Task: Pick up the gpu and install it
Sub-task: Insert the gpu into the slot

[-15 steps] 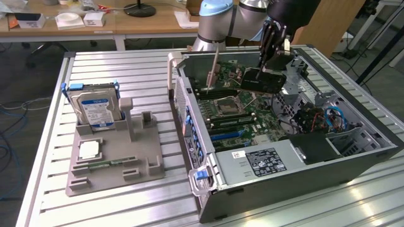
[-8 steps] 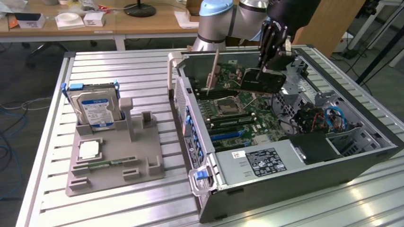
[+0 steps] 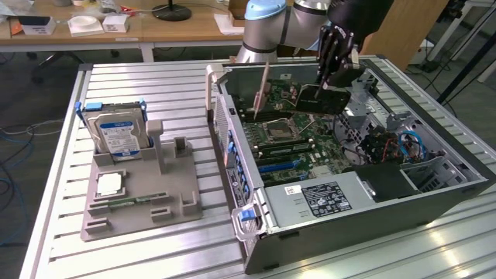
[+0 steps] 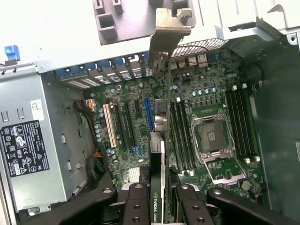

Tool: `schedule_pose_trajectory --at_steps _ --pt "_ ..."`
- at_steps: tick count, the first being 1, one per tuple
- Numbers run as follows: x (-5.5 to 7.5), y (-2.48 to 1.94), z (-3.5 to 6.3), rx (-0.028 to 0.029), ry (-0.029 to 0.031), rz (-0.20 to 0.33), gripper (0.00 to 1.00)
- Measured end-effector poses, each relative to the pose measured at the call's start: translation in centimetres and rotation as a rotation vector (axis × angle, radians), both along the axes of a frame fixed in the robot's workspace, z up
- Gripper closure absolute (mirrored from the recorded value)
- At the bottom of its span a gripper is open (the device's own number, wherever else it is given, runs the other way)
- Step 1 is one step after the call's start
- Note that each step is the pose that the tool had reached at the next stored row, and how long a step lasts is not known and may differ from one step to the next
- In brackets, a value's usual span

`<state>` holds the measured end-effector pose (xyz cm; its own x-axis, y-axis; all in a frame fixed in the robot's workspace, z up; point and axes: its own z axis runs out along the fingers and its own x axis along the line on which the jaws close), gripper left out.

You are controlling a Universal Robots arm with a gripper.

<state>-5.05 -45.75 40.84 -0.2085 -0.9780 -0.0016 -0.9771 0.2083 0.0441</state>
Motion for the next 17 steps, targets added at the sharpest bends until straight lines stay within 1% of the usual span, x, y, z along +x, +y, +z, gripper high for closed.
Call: schedule_pose_trajectory --at_steps 17 --pt "0.0 0.0 -0.11 0.0 0.0 0.098 0.74"
